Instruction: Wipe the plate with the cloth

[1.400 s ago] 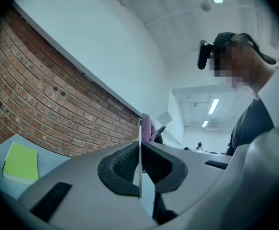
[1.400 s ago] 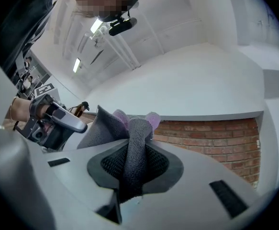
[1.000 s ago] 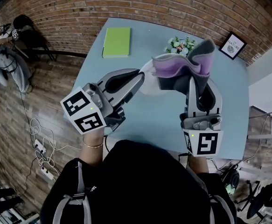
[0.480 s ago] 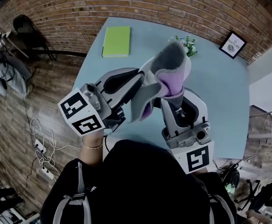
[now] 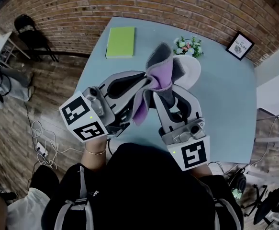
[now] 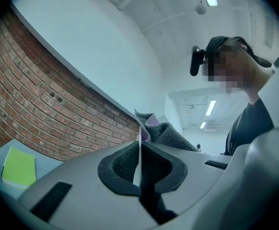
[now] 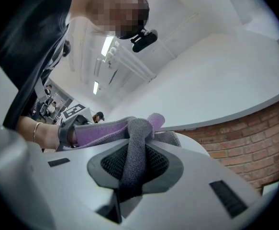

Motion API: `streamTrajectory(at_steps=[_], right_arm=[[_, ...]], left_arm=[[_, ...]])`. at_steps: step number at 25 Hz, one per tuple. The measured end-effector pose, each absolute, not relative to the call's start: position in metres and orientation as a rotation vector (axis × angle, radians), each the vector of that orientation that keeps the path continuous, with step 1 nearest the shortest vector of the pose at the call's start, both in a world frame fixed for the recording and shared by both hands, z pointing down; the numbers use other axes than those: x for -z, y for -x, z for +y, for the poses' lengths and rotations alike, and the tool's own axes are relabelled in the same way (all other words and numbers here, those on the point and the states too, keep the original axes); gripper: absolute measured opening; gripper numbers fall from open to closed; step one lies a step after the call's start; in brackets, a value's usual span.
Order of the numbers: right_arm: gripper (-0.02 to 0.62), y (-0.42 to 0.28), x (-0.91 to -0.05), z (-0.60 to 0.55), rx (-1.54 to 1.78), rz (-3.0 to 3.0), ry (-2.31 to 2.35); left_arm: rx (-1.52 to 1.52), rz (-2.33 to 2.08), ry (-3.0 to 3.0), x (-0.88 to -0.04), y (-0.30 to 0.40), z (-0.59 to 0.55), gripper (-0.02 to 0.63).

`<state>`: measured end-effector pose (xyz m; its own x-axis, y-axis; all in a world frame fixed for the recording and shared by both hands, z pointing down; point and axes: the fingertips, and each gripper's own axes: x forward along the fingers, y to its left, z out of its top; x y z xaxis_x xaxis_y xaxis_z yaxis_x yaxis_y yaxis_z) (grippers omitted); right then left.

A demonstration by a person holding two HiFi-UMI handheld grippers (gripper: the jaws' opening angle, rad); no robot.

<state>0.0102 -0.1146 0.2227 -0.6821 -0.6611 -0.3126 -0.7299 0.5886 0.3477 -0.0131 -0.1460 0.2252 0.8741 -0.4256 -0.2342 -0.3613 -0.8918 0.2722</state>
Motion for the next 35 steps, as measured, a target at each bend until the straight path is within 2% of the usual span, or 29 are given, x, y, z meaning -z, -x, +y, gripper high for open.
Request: streamTrajectory(at_steps=[35], right_arm=[[0.061, -0.102, -0.228, -0.157, -0.658, 2.482, 1.662]], left_arm=[[0.445, -0.663, -2.818, -0.223, 0.030, -0.150, 0.020]])
